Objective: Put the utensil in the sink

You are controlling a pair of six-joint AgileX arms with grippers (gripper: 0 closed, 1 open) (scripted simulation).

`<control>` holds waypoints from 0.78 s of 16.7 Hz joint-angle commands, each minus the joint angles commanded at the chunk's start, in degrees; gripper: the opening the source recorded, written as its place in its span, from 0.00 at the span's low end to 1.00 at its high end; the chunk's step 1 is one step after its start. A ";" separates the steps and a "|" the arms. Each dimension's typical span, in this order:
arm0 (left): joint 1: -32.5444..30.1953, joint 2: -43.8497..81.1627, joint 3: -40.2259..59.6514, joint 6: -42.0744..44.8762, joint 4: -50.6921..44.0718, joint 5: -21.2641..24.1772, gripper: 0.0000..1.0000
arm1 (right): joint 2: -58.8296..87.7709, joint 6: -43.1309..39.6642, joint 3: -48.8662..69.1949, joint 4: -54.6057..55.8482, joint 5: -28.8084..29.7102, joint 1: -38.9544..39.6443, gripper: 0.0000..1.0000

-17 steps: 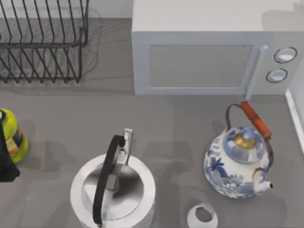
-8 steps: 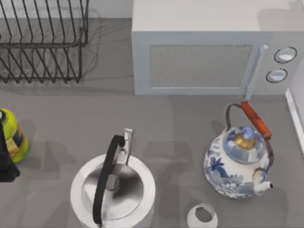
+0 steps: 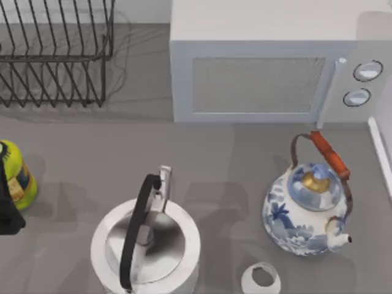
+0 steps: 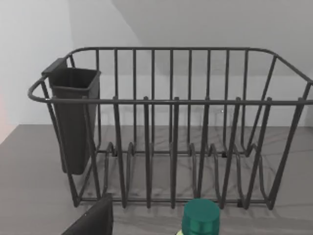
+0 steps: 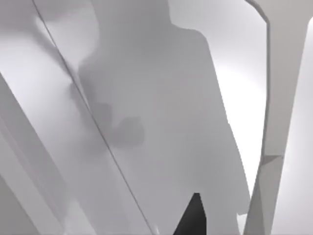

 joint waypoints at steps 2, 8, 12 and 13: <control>0.00 0.00 0.00 0.00 0.00 0.00 1.00 | -1.39 0.01 -4.48 3.29 0.07 0.04 0.00; 0.00 0.00 0.00 0.00 0.00 0.00 1.00 | -2.17 0.03 -6.67 5.23 0.12 0.05 0.00; 0.00 0.00 0.00 0.00 0.00 0.00 1.00 | -2.17 0.03 -6.67 5.23 0.12 0.05 0.30; 0.00 0.00 0.00 0.00 0.00 0.00 1.00 | -2.17 0.03 -6.67 5.23 0.12 0.05 0.38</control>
